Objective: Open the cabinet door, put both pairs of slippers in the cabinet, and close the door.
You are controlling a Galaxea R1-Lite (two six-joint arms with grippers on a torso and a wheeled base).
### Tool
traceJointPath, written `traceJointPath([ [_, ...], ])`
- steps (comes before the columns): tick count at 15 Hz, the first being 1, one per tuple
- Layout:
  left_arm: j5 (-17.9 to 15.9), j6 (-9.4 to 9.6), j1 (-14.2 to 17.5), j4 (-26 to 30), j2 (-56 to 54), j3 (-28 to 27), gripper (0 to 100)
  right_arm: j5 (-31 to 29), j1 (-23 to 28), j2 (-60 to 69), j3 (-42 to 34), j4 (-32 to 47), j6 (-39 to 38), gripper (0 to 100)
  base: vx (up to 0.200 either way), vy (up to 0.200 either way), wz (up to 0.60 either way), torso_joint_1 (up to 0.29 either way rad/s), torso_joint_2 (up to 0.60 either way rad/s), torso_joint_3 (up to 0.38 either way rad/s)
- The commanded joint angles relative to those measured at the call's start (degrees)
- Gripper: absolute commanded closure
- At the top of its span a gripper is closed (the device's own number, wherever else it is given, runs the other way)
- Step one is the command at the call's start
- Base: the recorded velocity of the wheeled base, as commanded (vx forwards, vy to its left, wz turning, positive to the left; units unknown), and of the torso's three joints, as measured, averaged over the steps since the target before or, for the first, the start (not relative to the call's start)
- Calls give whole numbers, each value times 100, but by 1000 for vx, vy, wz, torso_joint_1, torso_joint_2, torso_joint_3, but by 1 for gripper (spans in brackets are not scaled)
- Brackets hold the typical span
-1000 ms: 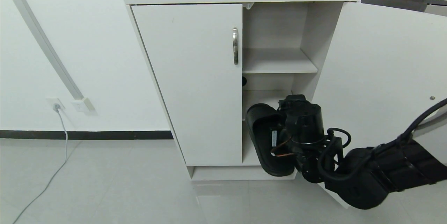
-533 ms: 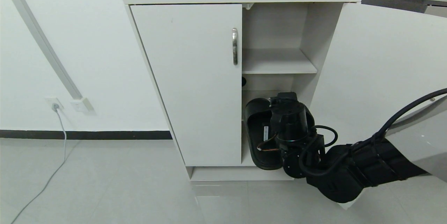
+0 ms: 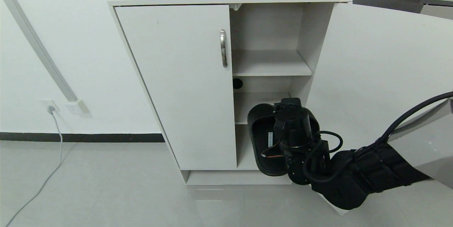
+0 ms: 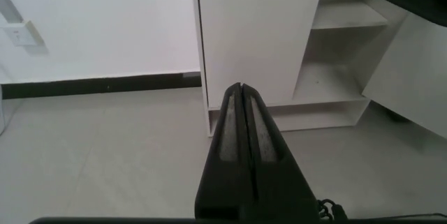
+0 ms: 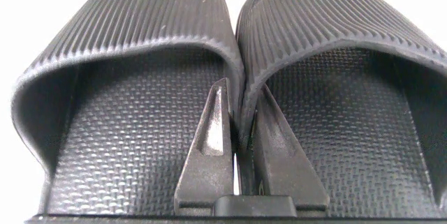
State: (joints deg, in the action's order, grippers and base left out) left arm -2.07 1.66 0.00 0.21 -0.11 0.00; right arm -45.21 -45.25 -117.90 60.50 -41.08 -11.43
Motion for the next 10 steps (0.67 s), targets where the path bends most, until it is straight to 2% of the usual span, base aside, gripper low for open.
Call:
traceJointPath([
  [1, 5, -8, 0, -3, 20, 0, 100, 21, -19, -76, -56, -23, -8, 100, 0, 0, 0, 0, 0, 0],
  [10, 5, 1, 0, -3, 20, -9, 100, 39, -28, -313, -118, -216, 1, 100, 0, 0, 0, 0, 0, -10],
])
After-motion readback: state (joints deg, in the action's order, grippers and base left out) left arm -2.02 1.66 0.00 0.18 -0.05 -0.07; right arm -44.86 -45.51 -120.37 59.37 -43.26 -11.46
